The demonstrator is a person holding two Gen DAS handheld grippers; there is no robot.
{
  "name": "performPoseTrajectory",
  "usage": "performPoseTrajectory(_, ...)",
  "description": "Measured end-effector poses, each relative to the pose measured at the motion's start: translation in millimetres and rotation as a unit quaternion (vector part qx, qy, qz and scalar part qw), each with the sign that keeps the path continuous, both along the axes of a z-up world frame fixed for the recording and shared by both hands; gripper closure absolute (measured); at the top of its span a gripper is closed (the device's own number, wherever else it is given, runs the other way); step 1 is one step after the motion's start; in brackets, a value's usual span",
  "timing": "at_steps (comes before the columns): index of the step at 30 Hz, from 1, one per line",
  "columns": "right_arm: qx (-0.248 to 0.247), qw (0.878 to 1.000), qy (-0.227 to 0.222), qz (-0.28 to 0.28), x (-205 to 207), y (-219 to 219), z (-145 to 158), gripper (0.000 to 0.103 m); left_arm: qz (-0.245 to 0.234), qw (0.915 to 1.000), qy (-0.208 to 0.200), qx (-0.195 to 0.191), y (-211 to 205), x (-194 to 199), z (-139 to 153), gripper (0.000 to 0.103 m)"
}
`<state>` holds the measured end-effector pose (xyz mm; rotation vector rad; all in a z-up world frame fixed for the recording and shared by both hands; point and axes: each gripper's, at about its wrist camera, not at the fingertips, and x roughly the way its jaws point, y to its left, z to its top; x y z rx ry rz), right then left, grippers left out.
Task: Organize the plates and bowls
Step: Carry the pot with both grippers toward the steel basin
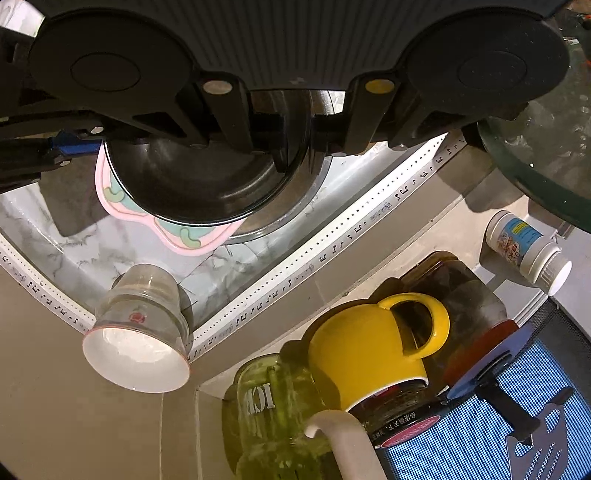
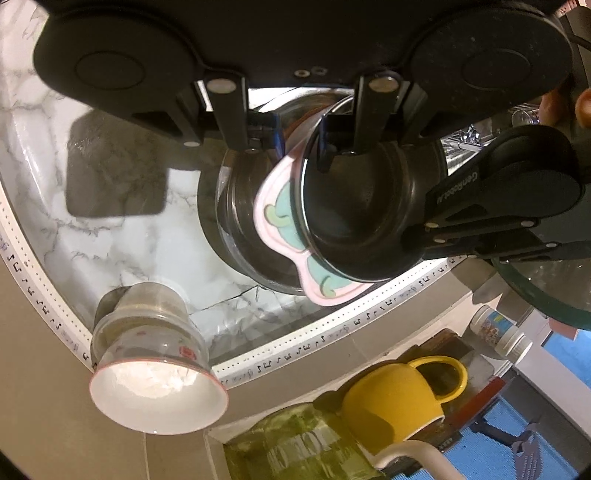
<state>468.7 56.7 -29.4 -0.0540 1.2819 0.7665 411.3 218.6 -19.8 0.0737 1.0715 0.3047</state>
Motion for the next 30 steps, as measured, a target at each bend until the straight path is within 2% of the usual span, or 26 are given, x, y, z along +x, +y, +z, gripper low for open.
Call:
performPoseTrajectory(4, 0.004, 1.000, -0.001, 0.003, 1.1, -1.0, 0.2, 0.080, 0.002, 1.0000, -0.003, -0.001, 0.3, 0.3, -0.9, 0.091)
performPoseTrajectory(11, 0.006, 1.000, -0.017, 0.015, -3.7, 1.4, 7.6, 0.066, 0.013, 0.9996, -0.014, -0.019, 5.6, -3.8, -0.9, 0.090)
performPoseTrajectory(18, 0.013, 0.999, -0.033, 0.015, -7.6, -4.1, 17.3, 0.061, 0.025, 0.9979, -0.031, -0.051, 13.7, -12.2, 5.7, 0.090)
performPoseTrajectory(23, 0.022, 0.999, -0.043, 0.011, -8.2, -12.7, 26.6, 0.056, 0.037, 0.9943, -0.049, -0.088, 23.1, -21.7, 14.0, 0.090)
performPoseTrajectory(30, 0.024, 0.998, -0.063, 0.012, -15.0, -29.5, 38.7, 0.048, 0.035, 0.9918, -0.067, -0.103, 27.7, -42.6, 21.4, 0.090)
